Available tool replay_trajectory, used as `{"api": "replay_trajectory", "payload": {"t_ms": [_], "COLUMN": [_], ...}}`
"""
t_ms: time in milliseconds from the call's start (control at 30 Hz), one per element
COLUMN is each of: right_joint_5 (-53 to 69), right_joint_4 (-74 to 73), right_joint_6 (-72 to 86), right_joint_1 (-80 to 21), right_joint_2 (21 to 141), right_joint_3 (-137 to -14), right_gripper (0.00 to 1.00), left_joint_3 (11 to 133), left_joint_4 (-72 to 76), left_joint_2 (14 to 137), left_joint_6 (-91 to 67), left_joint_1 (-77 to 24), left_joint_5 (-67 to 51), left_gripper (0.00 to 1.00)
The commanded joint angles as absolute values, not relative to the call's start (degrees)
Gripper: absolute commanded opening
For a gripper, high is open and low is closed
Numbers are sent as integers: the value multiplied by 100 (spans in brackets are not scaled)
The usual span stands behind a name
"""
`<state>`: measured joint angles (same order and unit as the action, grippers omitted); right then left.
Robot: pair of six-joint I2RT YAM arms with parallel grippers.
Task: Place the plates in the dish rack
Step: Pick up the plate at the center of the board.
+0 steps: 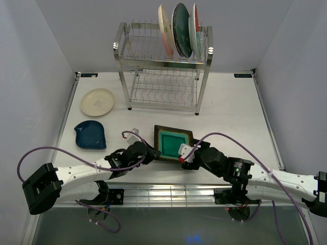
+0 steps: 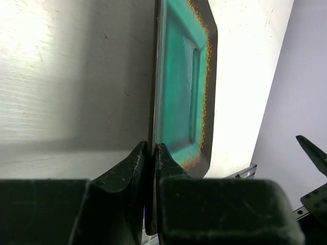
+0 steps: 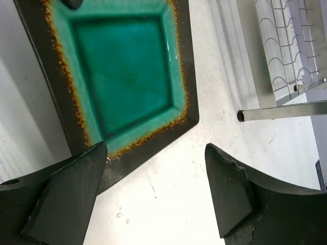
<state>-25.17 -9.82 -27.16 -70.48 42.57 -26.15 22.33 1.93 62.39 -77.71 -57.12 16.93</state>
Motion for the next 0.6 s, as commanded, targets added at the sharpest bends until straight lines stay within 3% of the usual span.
{"api": "replay_trajectory", "payload": {"t_ms": [0,100,267,567], "right_joint_5": [-2873,-3120,-3576,-4139], "right_joint_4": [-563,-387,130,351], "right_joint_6": [-2663,-2505,-2312,-2224], "right_joint_1": [-7049,-7049,-7049,-7049], "right_joint_2": [4271,4368,4202,4535], "right_joint_3": [-2760,-2777,-2751,-2970], "right_gripper": [83,82,98,98], "left_joint_3": [2365,2268,2355,2882], "left_joint_4": [-343,-448,-746,-1204], "left_joint_2": [5793,5459,5116,5230], "left_joint_6": [-7559,-7357,-6848,-5977], "left_joint_1": [-5695,-5704,-5704,-5713], "left_joint_5": [2162,2276,2382,2478], "left_gripper": [0,0,0,0]}}
